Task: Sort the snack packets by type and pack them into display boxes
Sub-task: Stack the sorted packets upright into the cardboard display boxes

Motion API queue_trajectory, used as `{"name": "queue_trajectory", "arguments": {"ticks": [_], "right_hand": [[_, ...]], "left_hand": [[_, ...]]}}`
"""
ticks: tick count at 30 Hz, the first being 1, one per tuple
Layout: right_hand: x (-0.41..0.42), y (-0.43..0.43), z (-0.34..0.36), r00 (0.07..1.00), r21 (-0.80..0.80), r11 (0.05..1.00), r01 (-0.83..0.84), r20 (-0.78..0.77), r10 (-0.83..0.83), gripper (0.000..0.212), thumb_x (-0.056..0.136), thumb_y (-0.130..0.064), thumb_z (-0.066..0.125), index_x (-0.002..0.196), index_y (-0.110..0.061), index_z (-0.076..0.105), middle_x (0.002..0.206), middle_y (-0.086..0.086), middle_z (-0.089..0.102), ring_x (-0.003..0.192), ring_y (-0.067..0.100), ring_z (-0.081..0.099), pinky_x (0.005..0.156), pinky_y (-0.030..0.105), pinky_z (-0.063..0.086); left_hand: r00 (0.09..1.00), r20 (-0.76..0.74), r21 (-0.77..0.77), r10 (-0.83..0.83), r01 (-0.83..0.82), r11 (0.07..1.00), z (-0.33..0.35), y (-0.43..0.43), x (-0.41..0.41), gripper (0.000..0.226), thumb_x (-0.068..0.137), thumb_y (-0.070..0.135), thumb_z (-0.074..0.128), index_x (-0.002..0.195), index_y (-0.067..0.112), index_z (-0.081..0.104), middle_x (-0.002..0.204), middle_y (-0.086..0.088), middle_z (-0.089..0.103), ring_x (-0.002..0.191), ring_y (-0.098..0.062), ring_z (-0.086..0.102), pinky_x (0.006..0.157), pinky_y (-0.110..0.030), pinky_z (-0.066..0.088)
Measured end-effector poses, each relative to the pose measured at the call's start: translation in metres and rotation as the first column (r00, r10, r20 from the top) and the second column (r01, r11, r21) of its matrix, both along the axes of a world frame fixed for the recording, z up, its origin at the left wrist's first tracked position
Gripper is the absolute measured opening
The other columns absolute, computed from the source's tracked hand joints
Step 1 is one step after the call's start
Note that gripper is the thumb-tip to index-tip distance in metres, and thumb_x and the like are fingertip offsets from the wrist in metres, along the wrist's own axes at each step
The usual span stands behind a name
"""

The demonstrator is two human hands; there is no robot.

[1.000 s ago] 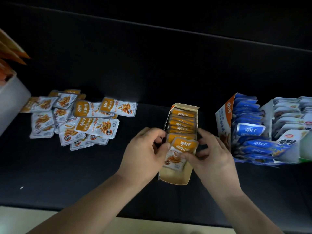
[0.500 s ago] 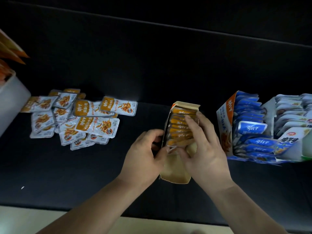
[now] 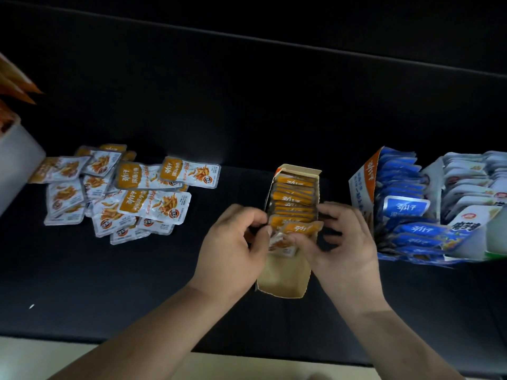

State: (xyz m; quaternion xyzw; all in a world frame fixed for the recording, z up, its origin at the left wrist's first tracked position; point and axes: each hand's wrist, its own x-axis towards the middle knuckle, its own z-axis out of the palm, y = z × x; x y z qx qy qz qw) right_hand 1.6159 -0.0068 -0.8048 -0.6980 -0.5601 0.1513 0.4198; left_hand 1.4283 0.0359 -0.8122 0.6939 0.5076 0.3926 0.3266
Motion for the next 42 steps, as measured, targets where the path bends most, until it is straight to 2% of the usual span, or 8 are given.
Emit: {"name": "queue_trajectory", "arguments": {"ticks": [9,16,23,30,34,38,40,42], "right_hand": [[-0.009,0.004,0.009,0.997,-0.088,0.996,-0.017,0.072,0.024,0.075,0.071,-0.052,0.082,0.137,-0.038,0.048,0.132,-0.016,0.051,0.119,0.002,0.055,0.088,0.037,0.059],[-0.004,-0.004,0.007,0.995,-0.091,0.995,-0.028,0.09,0.036,0.083,0.072,-0.041,0.09,0.144,-0.035,0.048,0.134,-0.017,0.05,0.124,0.002,0.053,0.094,0.04,0.057],[-0.025,0.007,0.028,0.94,0.176,0.969,-0.175,0.322,0.112,0.03,0.089,-0.035,0.078,0.11,-0.015,0.076,0.126,0.0,0.064,0.118,0.021,0.061,0.1,0.036,0.052],[-0.096,0.032,0.032,0.86,0.19,0.902,-0.389,0.426,0.281,0.017,0.091,-0.02,0.076,0.106,-0.012,0.078,0.113,0.002,0.07,0.108,0.023,0.067,0.091,0.043,0.056],[-0.136,0.05,0.019,0.863,0.073,0.91,-0.408,0.356,0.358,0.027,0.086,-0.023,0.08,0.112,-0.016,0.076,0.115,-0.005,0.068,0.105,0.019,0.068,0.087,0.037,0.058],[-0.168,0.08,0.005,0.929,-0.136,0.933,-0.332,0.124,0.349,0.051,0.08,-0.036,0.077,0.129,-0.031,0.063,0.131,-0.016,0.057,0.116,0.012,0.063,0.096,0.039,0.057],[-0.178,0.098,-0.002,0.927,-0.262,0.905,-0.335,0.077,0.366,0.061,0.082,-0.045,0.073,0.14,-0.038,0.055,0.144,-0.019,0.047,0.136,0.008,0.049,0.111,0.034,0.045],[-0.186,0.116,-0.008,0.913,-0.418,0.845,-0.333,0.081,0.4,0.071,0.085,-0.056,0.07,0.15,-0.044,0.042,0.158,-0.021,0.03,0.151,0.007,0.026,0.12,0.03,0.03]], "left_hand": [[0.996,-0.083,0.088,0.022,-0.015,0.996,0.003,-0.004,0.004,0.024,0.097,0.023,0.069,0.12,0.019,0.077,0.101,0.011,0.066,0.087,-0.006,0.067,0.069,-0.027,0.059],[0.995,-0.097,0.029,0.028,-0.025,0.999,0.001,-0.01,-0.006,0.029,0.092,0.027,0.07,0.12,0.025,0.072,0.099,0.017,0.058,0.081,-0.004,0.063,0.062,-0.013,0.05],[0.997,-0.048,-0.029,0.054,-0.055,0.998,-0.003,-0.01,-0.025,0.031,0.092,0.019,0.074,0.122,0.023,0.072,0.104,0.017,0.062,0.087,-0.006,0.067,0.068,-0.018,0.055],[0.987,-0.069,-0.072,0.145,-0.15,0.986,-0.006,-0.006,-0.085,0.034,0.092,0.02,0.073,0.125,0.028,0.07,0.106,0.017,0.064,0.087,-0.005,0.066,0.072,-0.021,0.055],[0.975,-0.131,-0.029,0.178,-0.183,0.983,-0.011,0.003,-0.124,0.033,0.091,0.024,0.069,0.125,0.028,0.07,0.112,0.018,0.063,0.097,-0.002,0.064,0.076,-0.02,0.055],[0.915,-0.297,0.139,0.273,-0.242,0.96,-0.017,0.033,-0.185,0.04,0.084,0.02,0.074,0.124,0.023,0.069,0.135,0.007,0.056,0.123,-0.019,0.057,0.095,-0.038,0.057],[0.828,-0.483,0.144,0.284,-0.245,0.959,-0.015,0.06,-0.216,0.056,0.082,0.032,0.077,0.135,0.026,0.061,0.151,-0.004,0.045,0.141,-0.033,0.042,0.11,-0.053,0.047],[0.731,-0.649,-0.007,0.209,-0.28,0.96,-0.008,0.089,-0.239,0.086,0.079,0.059,0.073,0.154,0.036,0.036,0.168,-0.009,0.017,0.155,-0.041,0.013,0.122,-0.062,0.026]]}}
